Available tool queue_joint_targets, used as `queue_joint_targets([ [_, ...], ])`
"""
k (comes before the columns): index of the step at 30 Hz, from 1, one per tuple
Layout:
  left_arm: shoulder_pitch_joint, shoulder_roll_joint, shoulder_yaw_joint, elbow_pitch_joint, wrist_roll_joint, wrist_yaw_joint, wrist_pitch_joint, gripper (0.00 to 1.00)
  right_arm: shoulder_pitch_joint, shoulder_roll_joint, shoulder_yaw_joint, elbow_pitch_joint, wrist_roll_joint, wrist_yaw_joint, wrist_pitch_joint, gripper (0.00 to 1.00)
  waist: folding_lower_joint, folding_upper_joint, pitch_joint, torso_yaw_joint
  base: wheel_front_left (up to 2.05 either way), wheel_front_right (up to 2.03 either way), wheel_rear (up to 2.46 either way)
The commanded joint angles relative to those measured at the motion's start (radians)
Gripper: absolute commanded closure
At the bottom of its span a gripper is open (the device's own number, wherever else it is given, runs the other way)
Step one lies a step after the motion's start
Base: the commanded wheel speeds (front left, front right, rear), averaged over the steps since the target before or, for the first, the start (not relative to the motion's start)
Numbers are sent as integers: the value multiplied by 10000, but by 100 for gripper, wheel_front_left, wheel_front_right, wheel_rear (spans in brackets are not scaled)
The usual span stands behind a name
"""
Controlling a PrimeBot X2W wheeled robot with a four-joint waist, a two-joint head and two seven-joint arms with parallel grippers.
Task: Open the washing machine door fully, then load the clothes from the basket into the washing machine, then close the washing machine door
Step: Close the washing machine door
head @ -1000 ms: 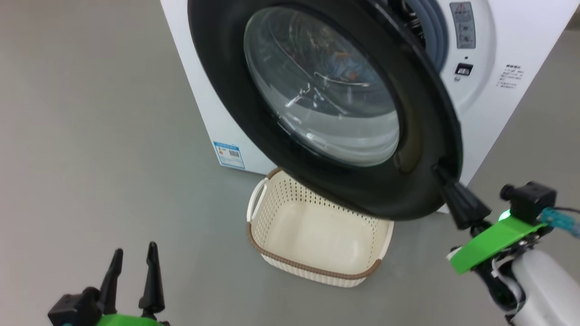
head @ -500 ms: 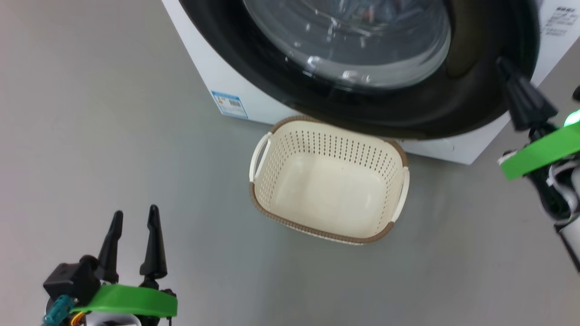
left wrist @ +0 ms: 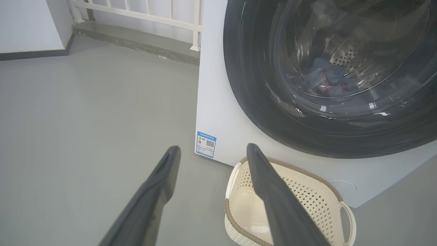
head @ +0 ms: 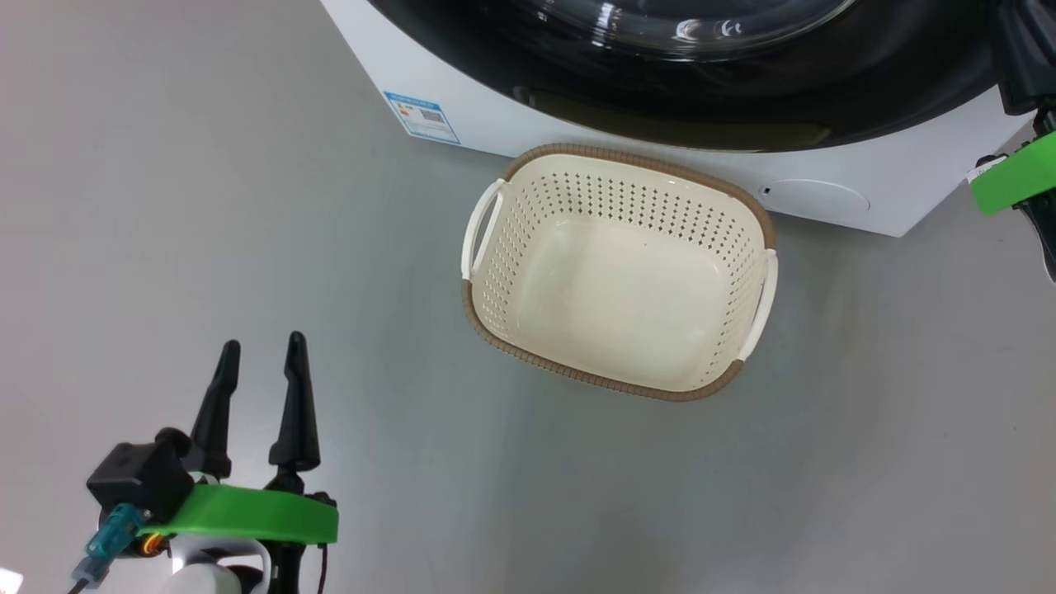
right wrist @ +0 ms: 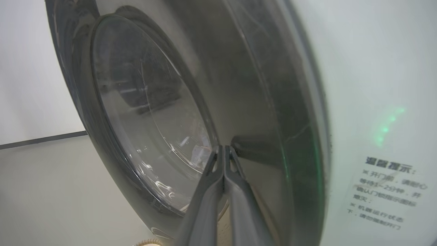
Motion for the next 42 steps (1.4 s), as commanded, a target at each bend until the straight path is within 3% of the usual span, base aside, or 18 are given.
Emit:
queue_joint_targets([
  [1, -156, 197, 326, -179, -69, 74, -63, 0, -139, -150, 9, -16, 70, -34, -46, 100, 0, 0, -45, 28, 0, 0, 0],
  [15, -150, 195, 394, -4, -50, 38, -63, 0, 247, 192, 128, 115, 85, -34, -46, 100, 0, 0, -579, -145, 0, 0, 0],
  [17, -136, 195, 419, 37, -24, 17, -63, 0, 458, 286, 120, 51, 130, -34, -46, 52, 0, 0, -760, -234, 0, 0, 0],
  [18, -128, 195, 426, 58, -9, 5, -63, 0, 581, 350, 110, -32, 140, -34, -46, 7, 0, 0, -858, -291, 0, 0, 0],
  [19, -118, 195, 432, 79, 9, -9, -63, 0, 721, 419, 93, -131, 141, -34, -46, 0, 0, 0, -961, -355, 0, 0, 0],
  [42, 374, 415, 769, 577, 298, -280, -63, 0, 4447, 2078, -186, -1970, -431, -34, -46, 0, 0, 0, -3307, -2928, 0, 0, 0],
])
